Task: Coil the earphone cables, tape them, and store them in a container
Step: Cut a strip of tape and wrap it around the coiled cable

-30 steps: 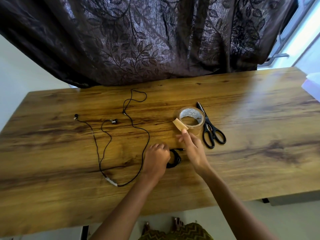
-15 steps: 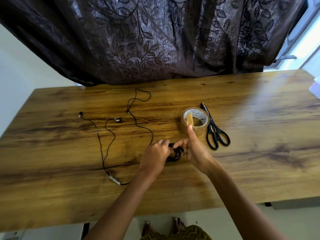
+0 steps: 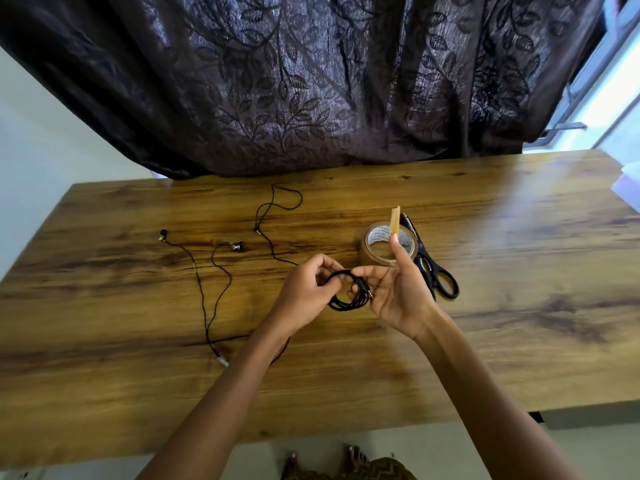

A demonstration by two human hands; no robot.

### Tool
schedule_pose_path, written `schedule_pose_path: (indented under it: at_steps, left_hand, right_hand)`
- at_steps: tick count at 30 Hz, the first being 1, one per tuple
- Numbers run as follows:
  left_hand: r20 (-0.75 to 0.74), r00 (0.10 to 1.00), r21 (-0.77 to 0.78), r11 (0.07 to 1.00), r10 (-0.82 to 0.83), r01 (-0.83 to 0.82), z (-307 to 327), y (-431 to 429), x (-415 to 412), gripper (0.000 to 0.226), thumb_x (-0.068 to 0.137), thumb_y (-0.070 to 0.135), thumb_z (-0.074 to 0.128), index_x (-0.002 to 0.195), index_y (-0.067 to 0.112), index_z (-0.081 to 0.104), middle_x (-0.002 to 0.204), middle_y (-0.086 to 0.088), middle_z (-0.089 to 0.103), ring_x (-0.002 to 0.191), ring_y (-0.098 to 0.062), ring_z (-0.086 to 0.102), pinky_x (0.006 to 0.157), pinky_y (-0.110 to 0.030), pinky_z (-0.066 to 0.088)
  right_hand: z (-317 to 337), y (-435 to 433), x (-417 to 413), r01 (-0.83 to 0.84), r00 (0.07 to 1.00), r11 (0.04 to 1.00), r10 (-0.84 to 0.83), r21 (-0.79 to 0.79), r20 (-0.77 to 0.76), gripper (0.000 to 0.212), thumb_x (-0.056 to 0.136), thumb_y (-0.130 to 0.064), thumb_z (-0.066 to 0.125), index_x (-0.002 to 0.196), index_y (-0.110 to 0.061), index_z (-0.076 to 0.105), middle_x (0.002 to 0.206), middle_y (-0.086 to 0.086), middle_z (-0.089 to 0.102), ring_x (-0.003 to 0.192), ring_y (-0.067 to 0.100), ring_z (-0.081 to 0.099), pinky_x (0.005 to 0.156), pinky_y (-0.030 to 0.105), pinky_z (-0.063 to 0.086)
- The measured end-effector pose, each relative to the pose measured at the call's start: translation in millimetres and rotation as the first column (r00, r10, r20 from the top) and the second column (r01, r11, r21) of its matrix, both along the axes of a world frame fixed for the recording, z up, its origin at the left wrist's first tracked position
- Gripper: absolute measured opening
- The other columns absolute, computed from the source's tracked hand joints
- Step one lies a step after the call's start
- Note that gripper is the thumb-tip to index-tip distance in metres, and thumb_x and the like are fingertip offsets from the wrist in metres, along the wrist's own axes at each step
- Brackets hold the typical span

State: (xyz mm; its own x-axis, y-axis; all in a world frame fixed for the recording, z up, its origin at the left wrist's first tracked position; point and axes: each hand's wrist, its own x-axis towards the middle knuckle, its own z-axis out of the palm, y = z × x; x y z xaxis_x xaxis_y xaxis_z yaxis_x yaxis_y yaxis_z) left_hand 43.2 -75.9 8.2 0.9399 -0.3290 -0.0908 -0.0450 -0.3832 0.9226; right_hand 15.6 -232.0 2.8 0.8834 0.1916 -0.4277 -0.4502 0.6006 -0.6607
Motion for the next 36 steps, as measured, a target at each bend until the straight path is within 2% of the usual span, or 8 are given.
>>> schedule_pose_path:
  at_steps: [8,13,17,22,24,29,33,36]
  left_hand:
    - [-0.323,0.944,-0.329,0.943,-0.063,-0.049,22,5,6,0.029,0.083,0.007,0.065,0.108,0.011,0.053,0.094,-0.008,0.064,0.084,-0.016,0.063,0.081,-0.029,0.049]
    - [-0.455,0.866,-0.566,0.818,-0.209,-0.099,36,8,10,0.023,0.085,0.001,0.055,0.108,0.007,0.057,0.077,-0.001,0.069,0.071,-0.008,0.066,0.075,-0.022,0.054]
    - [-0.460,0.870,-0.443,0.895,-0.176,-0.054,50,11,16,0.022,0.085,0.004,0.058,0.107,0.003,0.062,0.079,-0.003,0.069,0.072,-0.007,0.066,0.081,-0.025,0.052]
    - [-0.427,0.895,-0.286,0.958,-0.131,0.004,74,11,25,0.012,0.080,0.008,0.064,0.090,0.005,0.068,0.071,-0.002,0.071,0.072,-0.010,0.066,0.085,-0.033,0.048]
    - [-0.423,0.897,-0.273,0.962,-0.124,0.004,83,10,28,0.007,0.082,0.007,0.063,0.087,0.006,0.068,0.066,0.001,0.071,0.065,-0.006,0.066,0.080,-0.030,0.048]
    - [-0.392,0.919,-0.253,0.965,-0.038,-0.068,98,7,28,0.005,0.081,0.010,0.065,0.083,0.009,0.070,0.068,0.001,0.070,0.070,-0.010,0.063,0.076,-0.030,0.047]
    - [-0.294,0.950,-0.221,0.960,0.102,-0.171,107,6,26,0.006,0.080,0.011,0.068,0.077,0.015,0.071,0.069,0.001,0.071,0.068,-0.009,0.065,0.082,-0.032,0.047]
    - [-0.221,0.965,-0.218,0.957,0.143,-0.192,115,7,25,0.008,0.081,0.012,0.068,0.075,0.015,0.072,0.065,0.002,0.071,0.057,-0.005,0.065,0.073,-0.025,0.048]
  right_hand:
    - [9,0,1,0.063,0.998,0.985,-0.061,0.162,-0.017,0.062,0.077,-0.059,0.052,0.073,0.000,0.066,0.074,0.014,0.064,0.064,0.020,0.056,0.077,0.035,0.048]
    - [18,0,6,0.073,0.997,0.973,-0.071,0.218,-0.016,0.059,0.078,-0.059,0.054,0.078,0.000,0.063,0.077,0.015,0.063,0.070,0.022,0.053,0.075,0.035,0.051]
    - [27,-3,13,0.090,0.996,0.977,-0.093,0.193,0.005,0.055,0.074,-0.054,0.059,0.077,0.000,0.065,0.080,0.014,0.062,0.063,0.018,0.053,0.095,0.039,0.040]
    - [50,-5,17,0.089,0.994,0.986,-0.097,0.138,0.055,0.053,0.071,-0.053,0.060,0.073,-0.001,0.067,0.083,0.014,0.060,0.067,0.019,0.050,0.098,0.040,0.038]
    - [60,-4,18,0.096,0.991,0.987,-0.107,0.130,0.079,0.052,0.070,-0.052,0.060,0.070,-0.001,0.067,0.081,0.015,0.061,0.065,0.020,0.051,0.094,0.040,0.041]
    - [82,2,16,0.097,0.984,0.991,-0.110,0.096,0.137,0.047,0.074,-0.047,0.055,0.072,-0.001,0.062,0.072,0.015,0.066,0.057,0.021,0.063,0.061,0.030,0.054]
    - [87,6,17,0.103,0.972,0.994,-0.092,-0.039,0.215,0.040,0.082,-0.043,0.050,0.079,-0.006,0.065,0.089,0.015,0.068,0.081,0.025,0.064,0.085,0.038,0.048]
    - [92,11,17,0.284,0.929,0.937,-0.215,-0.205,0.303,0.029,0.090,-0.034,0.049,0.085,-0.010,0.065,0.091,0.007,0.069,0.088,0.023,0.062,0.082,0.036,0.047]
